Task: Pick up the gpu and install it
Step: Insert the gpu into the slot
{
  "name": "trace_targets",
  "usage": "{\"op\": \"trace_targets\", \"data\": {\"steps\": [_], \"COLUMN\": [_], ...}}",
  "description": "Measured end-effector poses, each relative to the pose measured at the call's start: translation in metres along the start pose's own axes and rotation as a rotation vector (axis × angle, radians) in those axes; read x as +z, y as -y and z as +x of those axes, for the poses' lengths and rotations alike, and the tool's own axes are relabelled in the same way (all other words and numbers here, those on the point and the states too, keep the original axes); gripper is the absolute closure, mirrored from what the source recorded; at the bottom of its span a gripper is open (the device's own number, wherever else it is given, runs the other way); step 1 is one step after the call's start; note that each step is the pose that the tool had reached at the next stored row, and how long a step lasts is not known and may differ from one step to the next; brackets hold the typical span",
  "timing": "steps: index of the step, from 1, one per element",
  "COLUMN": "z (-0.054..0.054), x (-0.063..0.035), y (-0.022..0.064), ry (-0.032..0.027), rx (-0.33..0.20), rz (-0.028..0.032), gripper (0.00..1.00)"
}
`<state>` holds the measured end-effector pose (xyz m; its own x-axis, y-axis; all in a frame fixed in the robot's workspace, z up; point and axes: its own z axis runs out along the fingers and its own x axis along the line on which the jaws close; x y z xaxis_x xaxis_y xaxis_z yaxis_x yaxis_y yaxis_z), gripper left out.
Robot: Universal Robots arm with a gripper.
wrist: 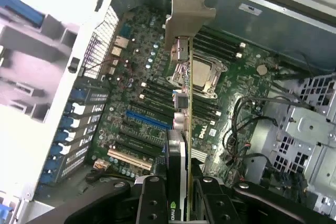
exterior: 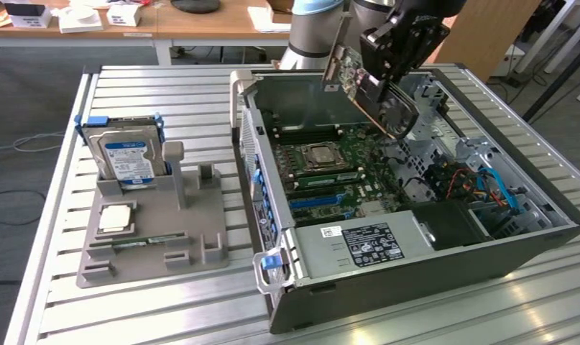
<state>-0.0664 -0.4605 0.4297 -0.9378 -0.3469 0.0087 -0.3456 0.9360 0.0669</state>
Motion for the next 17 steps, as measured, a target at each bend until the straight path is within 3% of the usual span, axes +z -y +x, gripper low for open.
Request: {"op": "trace_targets", "data": {"steps": [17], "z": [0.0000], "x": [0.0025], "y": [0.0002], "ry": [-0.0207], "rx": [-0.309], "rz": [0.0028], "gripper": [0.73]}}
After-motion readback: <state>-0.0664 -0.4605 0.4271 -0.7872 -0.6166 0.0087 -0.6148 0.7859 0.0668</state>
